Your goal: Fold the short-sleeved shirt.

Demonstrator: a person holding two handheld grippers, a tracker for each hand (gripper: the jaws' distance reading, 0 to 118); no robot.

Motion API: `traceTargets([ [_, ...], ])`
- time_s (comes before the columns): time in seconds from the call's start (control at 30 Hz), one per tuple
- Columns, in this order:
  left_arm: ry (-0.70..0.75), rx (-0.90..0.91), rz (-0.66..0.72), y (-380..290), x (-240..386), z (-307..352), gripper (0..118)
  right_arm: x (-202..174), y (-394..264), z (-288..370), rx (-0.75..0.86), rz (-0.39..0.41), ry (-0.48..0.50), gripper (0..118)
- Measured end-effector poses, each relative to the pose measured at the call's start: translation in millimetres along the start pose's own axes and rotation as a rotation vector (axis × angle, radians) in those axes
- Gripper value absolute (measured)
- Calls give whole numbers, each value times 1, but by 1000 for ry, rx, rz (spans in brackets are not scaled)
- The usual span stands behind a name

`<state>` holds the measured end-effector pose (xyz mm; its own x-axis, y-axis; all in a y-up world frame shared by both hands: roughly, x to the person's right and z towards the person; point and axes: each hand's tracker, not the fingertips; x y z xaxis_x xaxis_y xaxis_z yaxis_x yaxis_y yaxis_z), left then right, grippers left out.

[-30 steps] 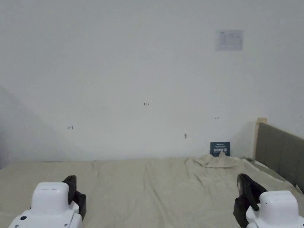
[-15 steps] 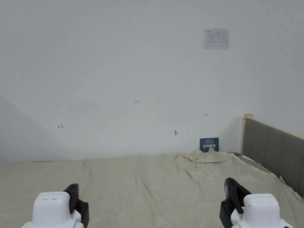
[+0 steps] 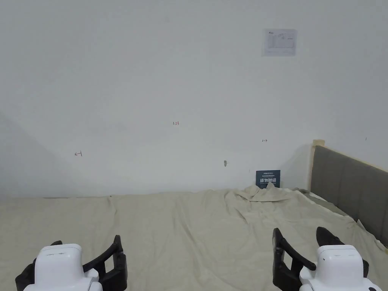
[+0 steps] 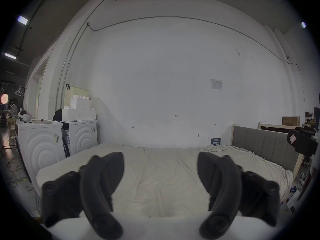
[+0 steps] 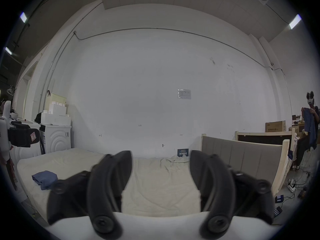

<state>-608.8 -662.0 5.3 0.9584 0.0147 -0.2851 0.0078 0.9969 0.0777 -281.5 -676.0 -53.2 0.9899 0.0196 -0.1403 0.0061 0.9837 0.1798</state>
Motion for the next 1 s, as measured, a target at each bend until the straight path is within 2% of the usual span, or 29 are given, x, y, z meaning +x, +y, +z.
traceTargets([
  [0.07, -6, 6, 4, 0, 0, 1, 111, -1, -1, 1, 4, 11, -7, 102],
  [0.13, -25, 27, 7, 1, 0, 4, 117, -2, -2, 2, 14, 30, -15, 118],
  [0.2, -26, 41, -5, 3, 3, 6, 118, -4, -2, 1, -9, 53, -20, 118],
  [0.77, 0, 21, -68, 3, 15, 6, 118, -5, -3, -3, -22, 61, -19, 118],
  [1.0, 3, 15, -75, 3, 18, 4, 118, 0, -2, -7, -38, 31, -34, 118],
])
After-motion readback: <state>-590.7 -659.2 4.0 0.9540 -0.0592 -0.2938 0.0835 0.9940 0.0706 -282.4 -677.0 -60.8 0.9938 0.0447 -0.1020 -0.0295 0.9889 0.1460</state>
